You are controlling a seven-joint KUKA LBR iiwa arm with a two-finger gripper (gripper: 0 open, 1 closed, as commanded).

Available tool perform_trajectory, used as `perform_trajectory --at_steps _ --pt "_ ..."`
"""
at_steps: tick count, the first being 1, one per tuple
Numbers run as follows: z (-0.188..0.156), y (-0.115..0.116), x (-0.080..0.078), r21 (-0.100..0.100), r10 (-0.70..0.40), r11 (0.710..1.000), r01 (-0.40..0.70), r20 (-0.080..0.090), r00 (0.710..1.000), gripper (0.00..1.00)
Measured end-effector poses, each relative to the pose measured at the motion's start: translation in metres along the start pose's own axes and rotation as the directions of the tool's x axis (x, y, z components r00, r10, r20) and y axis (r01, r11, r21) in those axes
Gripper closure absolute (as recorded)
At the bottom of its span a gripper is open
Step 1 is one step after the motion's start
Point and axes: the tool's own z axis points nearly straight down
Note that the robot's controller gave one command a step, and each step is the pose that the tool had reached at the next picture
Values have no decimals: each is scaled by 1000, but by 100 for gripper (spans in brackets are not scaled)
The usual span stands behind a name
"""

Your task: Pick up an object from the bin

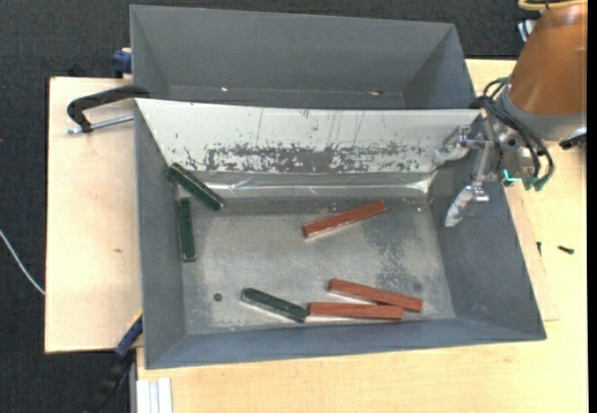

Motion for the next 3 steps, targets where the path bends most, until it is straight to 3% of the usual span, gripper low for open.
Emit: perform_trajectory --at_steps 1,2,3 --pt "-5 1 -2 2 -2 1000 2 8 1000 0" --pt "52 38 9 2 4 1000 -4 13 1000 0" --pt "91 79 11 0 167 986 -167 6 986 100"
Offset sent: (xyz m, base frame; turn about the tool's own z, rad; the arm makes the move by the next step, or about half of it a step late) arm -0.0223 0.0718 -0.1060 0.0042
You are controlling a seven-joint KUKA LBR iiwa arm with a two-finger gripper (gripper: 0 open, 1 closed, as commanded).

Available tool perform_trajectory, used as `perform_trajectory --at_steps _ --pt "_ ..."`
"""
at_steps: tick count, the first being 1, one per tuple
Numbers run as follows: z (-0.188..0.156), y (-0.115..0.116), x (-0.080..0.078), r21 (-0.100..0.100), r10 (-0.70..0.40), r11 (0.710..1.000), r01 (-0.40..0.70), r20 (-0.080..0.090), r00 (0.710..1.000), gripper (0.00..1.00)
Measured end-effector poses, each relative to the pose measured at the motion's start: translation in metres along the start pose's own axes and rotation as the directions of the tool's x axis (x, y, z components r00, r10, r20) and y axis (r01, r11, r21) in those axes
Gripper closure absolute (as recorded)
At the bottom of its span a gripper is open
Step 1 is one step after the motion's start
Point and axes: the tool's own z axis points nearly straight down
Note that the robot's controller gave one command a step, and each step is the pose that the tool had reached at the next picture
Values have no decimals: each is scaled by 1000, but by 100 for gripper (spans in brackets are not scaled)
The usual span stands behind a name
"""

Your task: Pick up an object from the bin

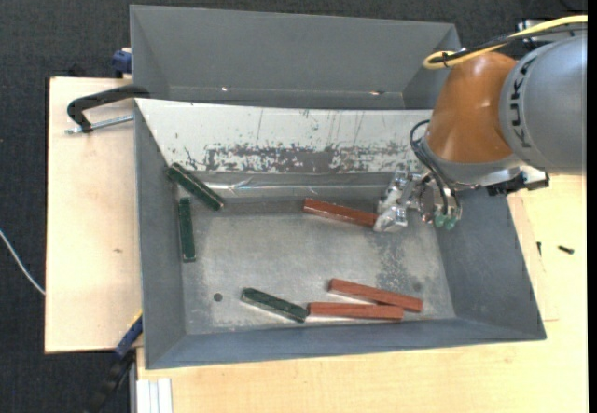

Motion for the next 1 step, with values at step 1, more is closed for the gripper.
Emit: perform_trajectory --at_steps 1 --pt "0 0 0 0 0 1000 0 0 1000 100"
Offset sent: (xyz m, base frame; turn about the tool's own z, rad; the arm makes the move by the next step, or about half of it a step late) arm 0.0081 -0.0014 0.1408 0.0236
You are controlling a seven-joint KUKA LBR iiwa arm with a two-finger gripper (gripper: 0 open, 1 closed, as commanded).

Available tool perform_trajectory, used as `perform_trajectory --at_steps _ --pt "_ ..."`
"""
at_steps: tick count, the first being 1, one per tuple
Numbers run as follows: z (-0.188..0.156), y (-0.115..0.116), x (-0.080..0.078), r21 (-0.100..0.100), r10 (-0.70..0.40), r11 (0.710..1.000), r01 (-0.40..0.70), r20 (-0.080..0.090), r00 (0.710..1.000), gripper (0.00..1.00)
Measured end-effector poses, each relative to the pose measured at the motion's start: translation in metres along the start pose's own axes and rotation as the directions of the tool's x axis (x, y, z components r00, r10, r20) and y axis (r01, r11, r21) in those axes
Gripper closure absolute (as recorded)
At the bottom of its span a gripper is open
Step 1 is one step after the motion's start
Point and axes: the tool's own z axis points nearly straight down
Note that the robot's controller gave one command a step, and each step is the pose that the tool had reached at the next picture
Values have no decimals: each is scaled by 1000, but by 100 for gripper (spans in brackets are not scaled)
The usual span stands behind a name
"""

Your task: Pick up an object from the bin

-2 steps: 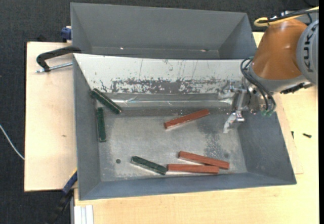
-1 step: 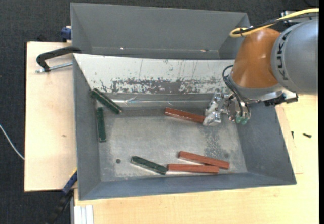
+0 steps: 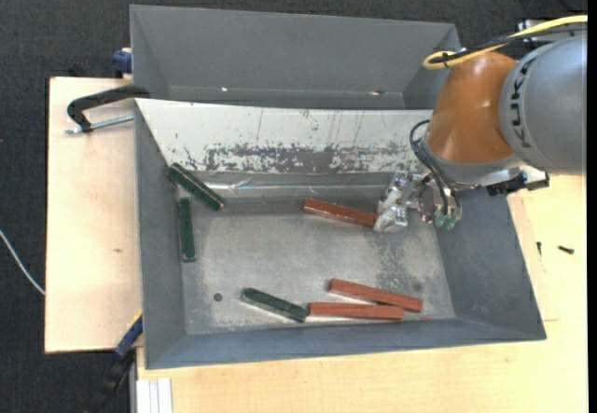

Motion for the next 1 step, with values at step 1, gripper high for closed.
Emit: perform_trajectory --at_steps 1 --pt "-143 1 -10 0 22 1000 -22 7 1000 100"
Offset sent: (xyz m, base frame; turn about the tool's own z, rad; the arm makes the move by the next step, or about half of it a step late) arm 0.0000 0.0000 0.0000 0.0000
